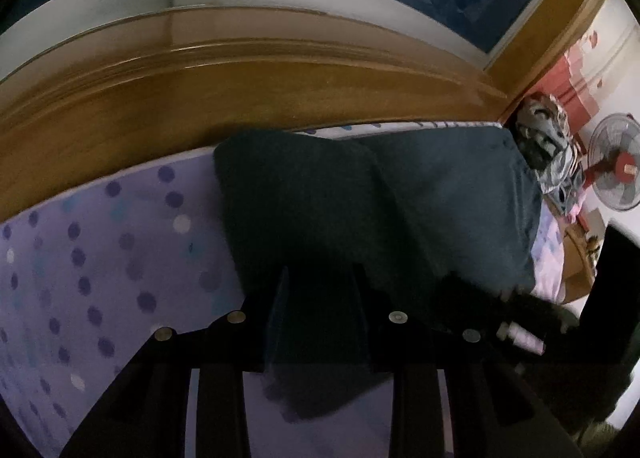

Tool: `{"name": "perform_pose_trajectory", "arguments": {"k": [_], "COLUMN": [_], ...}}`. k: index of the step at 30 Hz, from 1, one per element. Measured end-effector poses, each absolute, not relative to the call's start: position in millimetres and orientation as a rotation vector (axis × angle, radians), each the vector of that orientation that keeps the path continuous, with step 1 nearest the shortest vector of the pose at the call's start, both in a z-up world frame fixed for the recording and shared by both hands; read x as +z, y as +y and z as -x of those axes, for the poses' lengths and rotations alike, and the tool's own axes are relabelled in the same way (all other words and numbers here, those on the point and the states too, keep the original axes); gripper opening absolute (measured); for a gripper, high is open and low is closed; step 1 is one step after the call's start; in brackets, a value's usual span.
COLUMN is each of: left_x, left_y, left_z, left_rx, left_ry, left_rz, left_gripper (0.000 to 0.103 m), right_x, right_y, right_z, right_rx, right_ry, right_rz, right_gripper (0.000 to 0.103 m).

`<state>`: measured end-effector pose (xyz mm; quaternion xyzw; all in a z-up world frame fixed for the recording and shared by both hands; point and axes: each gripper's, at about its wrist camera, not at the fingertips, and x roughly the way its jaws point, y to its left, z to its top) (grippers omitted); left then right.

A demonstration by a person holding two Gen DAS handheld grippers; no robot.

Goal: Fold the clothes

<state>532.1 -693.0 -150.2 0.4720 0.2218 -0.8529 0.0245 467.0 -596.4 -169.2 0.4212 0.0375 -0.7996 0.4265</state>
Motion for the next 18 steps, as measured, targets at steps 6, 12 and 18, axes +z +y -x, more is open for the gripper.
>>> {"name": "perform_pose_trajectory", "arguments": {"k": [6, 12, 18], "left_x": [-158.9, -162.6, -146.4], "left_y": [-699.1, -704.2, -708.5], "left_z": [-515.6, -518.2, -520.1], "left_rx": [-2.679, -2.708, -2.711], "left_ry": [0.689, 0.771, 0.739], "left_rz": [-1.489, -1.473, -1.545], "left_gripper": [0.031, 0.031, 0.031], "right_x": [-196.4, -196.1, -172.5], "right_y": [-584.4, -583.5, -588.4], "right_z": [-481.5, -490.6, -512.3], "right_rx": [-2.039, -2.076, -2.161], "right_ry": [0.049, 0.065, 0.169], "right_rz": [-1.119, -1.176, -1.175], "right_gripper": [0.016, 0.027, 0.068]}}
